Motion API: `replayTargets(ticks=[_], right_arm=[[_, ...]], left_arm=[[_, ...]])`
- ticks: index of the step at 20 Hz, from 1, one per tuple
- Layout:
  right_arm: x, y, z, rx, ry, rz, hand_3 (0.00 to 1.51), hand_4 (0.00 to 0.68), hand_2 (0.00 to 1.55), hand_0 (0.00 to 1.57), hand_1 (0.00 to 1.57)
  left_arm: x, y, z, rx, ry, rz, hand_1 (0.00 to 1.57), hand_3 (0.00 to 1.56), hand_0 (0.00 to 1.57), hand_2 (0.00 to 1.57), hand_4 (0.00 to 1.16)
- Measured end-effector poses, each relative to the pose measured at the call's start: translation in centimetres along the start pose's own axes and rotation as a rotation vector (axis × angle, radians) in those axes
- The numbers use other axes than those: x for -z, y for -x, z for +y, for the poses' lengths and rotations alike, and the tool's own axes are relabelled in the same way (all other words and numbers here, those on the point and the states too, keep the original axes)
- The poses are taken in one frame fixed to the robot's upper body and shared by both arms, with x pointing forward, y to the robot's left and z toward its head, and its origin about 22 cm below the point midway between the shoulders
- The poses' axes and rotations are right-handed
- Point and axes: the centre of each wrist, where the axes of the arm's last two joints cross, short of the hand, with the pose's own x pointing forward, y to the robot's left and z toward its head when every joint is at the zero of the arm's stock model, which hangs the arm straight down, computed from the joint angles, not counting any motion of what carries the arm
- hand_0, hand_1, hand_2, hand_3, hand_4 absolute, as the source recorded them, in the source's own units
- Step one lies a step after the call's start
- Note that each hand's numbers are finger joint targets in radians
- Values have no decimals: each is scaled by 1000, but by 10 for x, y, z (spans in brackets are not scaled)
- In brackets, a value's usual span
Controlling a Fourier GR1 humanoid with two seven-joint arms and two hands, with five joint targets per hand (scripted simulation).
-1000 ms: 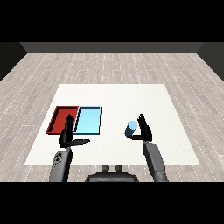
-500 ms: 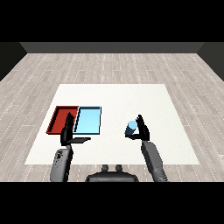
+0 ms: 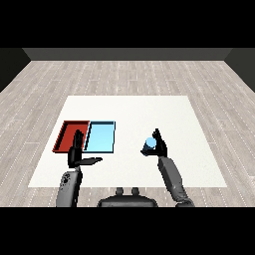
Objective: Pick the blue can and put it in the blue box
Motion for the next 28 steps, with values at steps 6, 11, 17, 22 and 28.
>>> replayTargets(ticks=[6, 11, 17, 22, 28], right_arm=[[3, 0, 15, 10, -7, 14, 0, 0, 0, 0, 0], [-1, 4, 8, -4, -3, 20, 0, 0, 0, 0, 0], [10, 4, 16, -29, 40, 27, 1390, 417, 1405, 1380, 1380], [13, 5, 18, -89, 111, 72, 1444, 554, 1461, 1472, 1472], [14, 1, 22, -112, 111, 55, 1311, 453, 1462, 1462, 1462]], left_arm=[[3, 3, 4, -7, 4, -1, 0, 0, 0, 0, 0], [-1, -1, 3, -10, 1, -7, 0, 0, 0, 0, 0], [-2, 5, 1, -14, 5, -5, 0, 0, 0, 0, 0], [-1, 5, -2, -23, 4, -7, 0, 0, 0, 0, 0], [-4, 6, -7, -13, 10, -5, 0, 0, 0, 0, 0]])
